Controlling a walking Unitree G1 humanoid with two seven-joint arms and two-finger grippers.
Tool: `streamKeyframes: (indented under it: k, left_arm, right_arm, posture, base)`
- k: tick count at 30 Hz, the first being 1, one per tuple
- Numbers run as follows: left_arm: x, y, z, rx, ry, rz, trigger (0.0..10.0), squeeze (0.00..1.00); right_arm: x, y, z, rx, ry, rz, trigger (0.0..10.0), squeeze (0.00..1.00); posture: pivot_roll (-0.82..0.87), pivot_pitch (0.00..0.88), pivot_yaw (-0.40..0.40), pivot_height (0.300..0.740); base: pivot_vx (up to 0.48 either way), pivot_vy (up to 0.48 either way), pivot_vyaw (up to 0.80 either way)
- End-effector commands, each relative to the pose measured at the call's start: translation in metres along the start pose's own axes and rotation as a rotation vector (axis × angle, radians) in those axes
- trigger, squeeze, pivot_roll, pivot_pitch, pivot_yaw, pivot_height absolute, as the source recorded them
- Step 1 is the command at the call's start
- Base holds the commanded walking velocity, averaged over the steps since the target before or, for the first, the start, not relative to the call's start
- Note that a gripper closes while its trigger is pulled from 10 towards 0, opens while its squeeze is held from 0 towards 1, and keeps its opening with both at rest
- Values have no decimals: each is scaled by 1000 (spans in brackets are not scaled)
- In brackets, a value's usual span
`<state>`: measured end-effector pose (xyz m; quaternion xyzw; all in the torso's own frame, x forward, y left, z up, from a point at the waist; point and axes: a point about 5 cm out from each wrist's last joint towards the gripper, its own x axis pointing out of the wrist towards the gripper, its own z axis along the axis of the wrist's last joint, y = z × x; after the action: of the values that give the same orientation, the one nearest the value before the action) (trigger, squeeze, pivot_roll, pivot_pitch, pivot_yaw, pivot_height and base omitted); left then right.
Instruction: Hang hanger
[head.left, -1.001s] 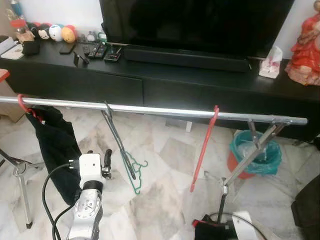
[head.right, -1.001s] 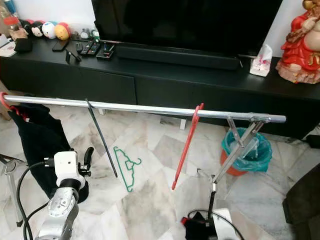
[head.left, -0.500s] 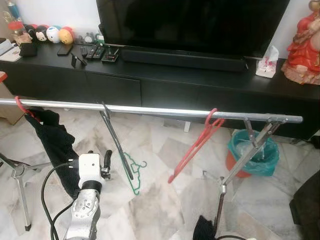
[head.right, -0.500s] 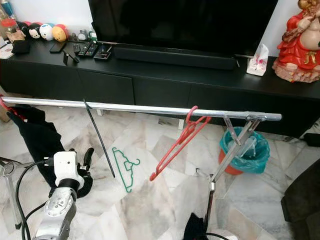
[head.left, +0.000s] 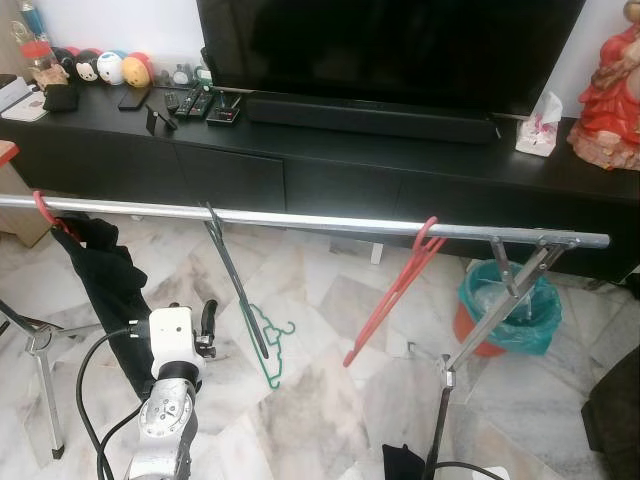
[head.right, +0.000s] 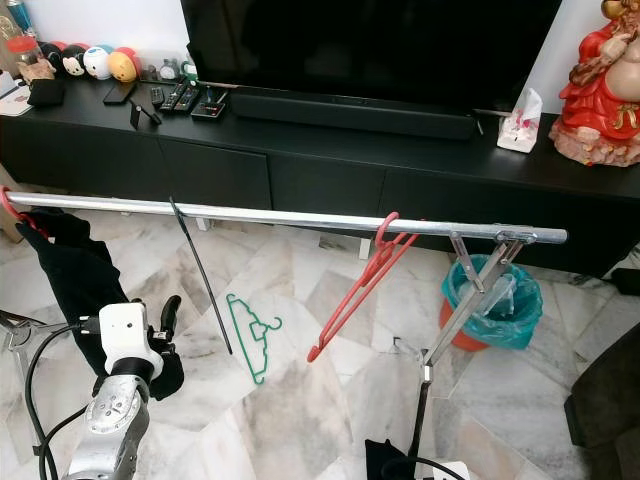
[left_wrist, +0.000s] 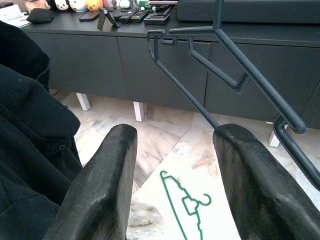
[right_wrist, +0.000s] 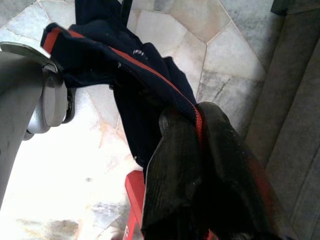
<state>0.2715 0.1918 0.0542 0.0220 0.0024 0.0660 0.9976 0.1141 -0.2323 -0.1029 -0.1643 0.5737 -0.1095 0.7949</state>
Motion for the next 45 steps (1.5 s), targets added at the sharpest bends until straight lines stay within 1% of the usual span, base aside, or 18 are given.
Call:
streamKeyframes:
  k: [1,3,11,18,22,23,25,28,29,31,33,35,37,39,40,42,44,45]
  left_arm:
    - [1,-2,2,1,-3,-17,10000,0]
    - [2,-4,6,1,-12,-33,10000,0]
    - [5,-2,13,4,-46,-11,10000,0]
    - [7,-5,21,6,-81,-22,10000,0]
    - [7,-6,26,24,-104,-33,10000,0]
    - [8,-7,34,36,-139,-28,10000,0]
    - [10,-9,54,21,-212,-24,10000,0]
    - [14,-18,89,24,-339,-51,10000,0]
    - [14,-18,89,24,-339,-51,10000,0]
    - [17,-21,104,60,-402,-63,10000,0]
    - [17,-21,104,64,-403,-64,10000,0]
    - [13,-23,96,76,-374,-78,10000,0]
    - [11,-23,94,79,-361,-80,10000,0]
    - [6,-22,91,86,-333,-80,10000,0]
    - [-2,-19,86,94,-310,-75,10000,0]
    - [-11,-12,79,107,-279,-62,10000,0]
    - [-11,-12,79,107,-279,-62,10000,0]
    - [-15,-10,77,113,-266,-57,10000,0]
  right_arm:
    - [0,1,0,22,-1,6,10000,0]
    - [0,2,0,30,-7,12,10000,0]
    - [0,3,3,46,-32,31,10000,0]
    - [0,4,3,43,-32,35,10000,0]
    - [-1,4,3,42,-36,37,10000,0]
    - [-1,4,4,39,-42,38,10000,0]
    - [-1,4,4,38,-52,38,10000,0]
    - [-1,4,6,44,-60,42,10000,0]
    - [-1,4,6,44,-60,42,10000,0]
    - [-1,5,6,34,-58,45,10000,0]
    - [-1,7,6,33,-60,52,10000,0]
    - [-1,8,7,33,-65,55,10000,0]
    - [-1,8,7,33,-65,55,10000,0]
    - [-1,8,6,34,-65,54,10000,0]
    - [-1,8,6,32,-66,52,10000,0]
    - [-1,7,5,31,-65,51,10000,0]
    - [-1,7,5,31,-65,51,10000,0]
    - [-1,7,5,32,-65,50,10000,0]
  posture:
    - [5,72,-4,740]
    - [7,72,-3,740]
    - [8,71,-2,740]
    - [8,69,-3,740]
    - [7,69,-3,740]
    - [7,69,-3,740]
    - [-8,73,-4,740]
    - [17,70,-10,740]
    - [17,70,-10,740]
    - [8,71,-10,740]
    - [8,70,-9,740]
    - [2,71,-6,740]
    - [1,71,-5,740]
    - [1,70,-5,740]
    - [5,68,-1,740]
    - [7,68,-1,740]
    - [7,68,-1,740]
    - [7,68,-1,740]
  base:
    - [0,0,0]
    - [0,0,0]
    - [0,0,0]
    - [0,0,0]
    - [0,0,0]
    - [240,0,0]
    - [247,0,0]
    - [246,0,0]
    - [247,0,0]
    - [251,0,0]
    - [246,0,0]
    - [247,0,0]
    - [247,0,0]
    - [251,0,0]
    - [0,0,0]
    - [0,0,0]
    - [0,0,0]
    - [0,0,0]
